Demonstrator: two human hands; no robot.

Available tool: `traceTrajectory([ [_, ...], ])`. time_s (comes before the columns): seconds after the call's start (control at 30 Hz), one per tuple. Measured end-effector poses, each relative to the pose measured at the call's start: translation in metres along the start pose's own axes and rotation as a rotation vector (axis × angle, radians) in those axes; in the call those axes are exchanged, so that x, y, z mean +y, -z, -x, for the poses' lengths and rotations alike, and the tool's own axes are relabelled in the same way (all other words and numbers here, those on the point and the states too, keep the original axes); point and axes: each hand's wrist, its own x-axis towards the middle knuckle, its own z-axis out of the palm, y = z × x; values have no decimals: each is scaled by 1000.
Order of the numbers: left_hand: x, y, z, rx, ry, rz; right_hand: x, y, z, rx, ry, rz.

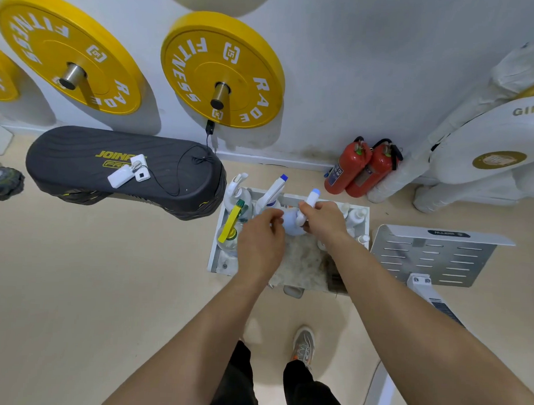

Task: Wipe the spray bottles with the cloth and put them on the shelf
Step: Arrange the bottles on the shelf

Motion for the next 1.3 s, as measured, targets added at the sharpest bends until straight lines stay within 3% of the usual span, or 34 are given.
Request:
traceTrajectory([
  [0.13, 2, 13, -19, 51, 51, 65, -3, -3, -13, 29, -49, -37],
  [0.6, 12, 11, -38, -145, 103, -60, -13, -8, -12, 78, -100, 4],
  [0.93, 11, 8, -37, -142, 126, -36, -10, -9, -10, 77, -135, -107],
  [1.3, 10, 21, -12, -42, 13, -3, -12, 23, 5, 73, -179, -297],
])
